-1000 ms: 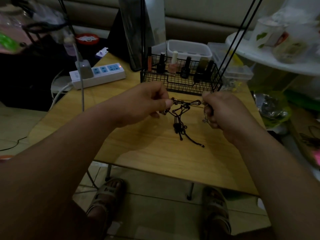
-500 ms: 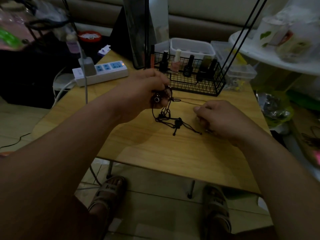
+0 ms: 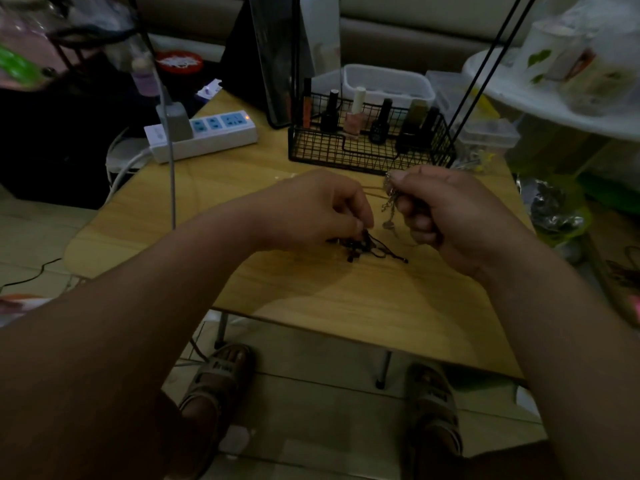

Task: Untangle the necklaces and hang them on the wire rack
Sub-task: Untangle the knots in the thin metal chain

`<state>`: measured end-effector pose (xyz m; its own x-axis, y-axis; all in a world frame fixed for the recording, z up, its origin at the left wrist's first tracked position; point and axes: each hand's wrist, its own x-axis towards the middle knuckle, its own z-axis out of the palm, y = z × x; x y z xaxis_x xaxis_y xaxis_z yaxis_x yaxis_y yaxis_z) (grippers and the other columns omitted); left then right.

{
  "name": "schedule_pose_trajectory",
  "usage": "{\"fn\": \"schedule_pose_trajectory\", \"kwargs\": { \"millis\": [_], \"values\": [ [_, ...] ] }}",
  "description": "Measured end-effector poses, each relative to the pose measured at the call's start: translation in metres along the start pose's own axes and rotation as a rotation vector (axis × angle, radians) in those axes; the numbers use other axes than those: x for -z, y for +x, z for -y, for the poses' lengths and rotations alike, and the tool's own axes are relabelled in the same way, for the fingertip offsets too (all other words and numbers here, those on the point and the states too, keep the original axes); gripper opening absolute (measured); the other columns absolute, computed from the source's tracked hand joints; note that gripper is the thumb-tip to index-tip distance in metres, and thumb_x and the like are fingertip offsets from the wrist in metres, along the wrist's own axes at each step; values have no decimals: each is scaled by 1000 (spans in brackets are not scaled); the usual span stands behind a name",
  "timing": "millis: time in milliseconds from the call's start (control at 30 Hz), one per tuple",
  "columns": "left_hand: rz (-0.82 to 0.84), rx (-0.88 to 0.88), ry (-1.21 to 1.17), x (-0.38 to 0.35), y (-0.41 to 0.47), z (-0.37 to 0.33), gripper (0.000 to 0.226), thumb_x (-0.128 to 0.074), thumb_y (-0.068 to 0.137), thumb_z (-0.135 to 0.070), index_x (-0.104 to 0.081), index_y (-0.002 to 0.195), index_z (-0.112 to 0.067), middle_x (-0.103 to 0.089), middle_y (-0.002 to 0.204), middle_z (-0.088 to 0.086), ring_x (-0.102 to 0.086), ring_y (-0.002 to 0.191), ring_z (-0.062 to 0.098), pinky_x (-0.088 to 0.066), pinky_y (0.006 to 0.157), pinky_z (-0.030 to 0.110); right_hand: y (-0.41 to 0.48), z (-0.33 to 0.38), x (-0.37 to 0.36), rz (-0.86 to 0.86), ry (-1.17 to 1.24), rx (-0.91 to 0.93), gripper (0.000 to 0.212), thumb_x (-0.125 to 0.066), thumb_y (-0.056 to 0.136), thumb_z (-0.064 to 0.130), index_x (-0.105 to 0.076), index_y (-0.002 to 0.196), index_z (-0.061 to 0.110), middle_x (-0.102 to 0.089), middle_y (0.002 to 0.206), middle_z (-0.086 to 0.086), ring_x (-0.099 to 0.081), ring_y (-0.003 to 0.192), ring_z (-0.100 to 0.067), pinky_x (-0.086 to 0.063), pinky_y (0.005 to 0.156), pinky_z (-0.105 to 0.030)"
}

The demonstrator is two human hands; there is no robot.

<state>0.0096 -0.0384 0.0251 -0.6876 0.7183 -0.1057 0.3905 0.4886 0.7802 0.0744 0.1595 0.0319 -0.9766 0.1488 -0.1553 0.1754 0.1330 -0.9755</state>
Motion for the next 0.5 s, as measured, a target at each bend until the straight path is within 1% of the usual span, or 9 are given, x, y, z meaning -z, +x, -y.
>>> {"fn": "schedule_pose_trajectory", "kwargs": {
  "millis": [67,133,200,267,333,367,433,500],
  "values": [
    [-25,-14,59,-3,3,1,12,-71,97,-17,-74,102,-28,-74,94,-11,-67,82,-6,-51,67,13,0,0,0,7,-9,4,22,-61,102,25,-67,81,20,-53,64,3,-35,51,-10,-26,46,-25],
    [-88,-33,30,-1,4,2,13,-70,97,-16,-73,103,-27,-74,97,-9,-68,85,-4,-52,67,12,-1,1,0,17,-21,5,21,-61,102,25,-67,85,17,-53,63,3,-35,51,-10,-26,46,-24],
    [-172,-51,-23,4,5,3,17,-68,98,-14,-71,109,-27,-74,103,-8,-68,91,-3,-56,76,15,-2,1,0,20,-19,3,20,-60,102,25,-68,86,16,-54,63,3,-36,51,-10,-26,46,-24],
    [-195,-68,-100,6,6,4,28,-65,98,-9,-68,121,-26,-73,113,-9,-67,102,-3,-56,90,23,-2,1,0,26,-6,1,22,-59,102,24,-69,85,17,-55,63,2,-36,51,-10,-27,45,-24],
    [-127,-84,-184,5,5,3,41,-62,99,-5,-63,134,-26,-71,123,-9,-66,113,-1,-54,100,30,-3,1,0,49,-3,3,21,-58,103,23,-70,86,16,-55,64,1,-36,51,-11,-26,46,-24],
    [-79,-90,-222,4,4,2,46,-61,99,-3,-60,139,-26,-72,124,-8,-66,115,0,-53,101,31,-3,1,-1,61,-6,5,21,-58,103,23,-70,88,15,-55,65,1,-37,51,-11,-26,47,-25],
    [-5,-107,-264,0,3,0,48,-62,99,-3,-58,141,-27,-74,120,-6,-68,113,6,-54,101,33,-3,0,-3,73,-12,6,20,-57,103,23,-70,91,13,-56,65,1,-38,50,-10,-27,47,-25],
    [12,-113,-269,-1,4,0,47,-63,99,-5,-58,140,-28,-76,116,-4,-70,110,11,-54,99,36,-3,-1,-3,69,-31,2,20,-58,102,23,-70,92,13,-57,65,1,-39,51,-10,-28,47,-25]
  ]
}}
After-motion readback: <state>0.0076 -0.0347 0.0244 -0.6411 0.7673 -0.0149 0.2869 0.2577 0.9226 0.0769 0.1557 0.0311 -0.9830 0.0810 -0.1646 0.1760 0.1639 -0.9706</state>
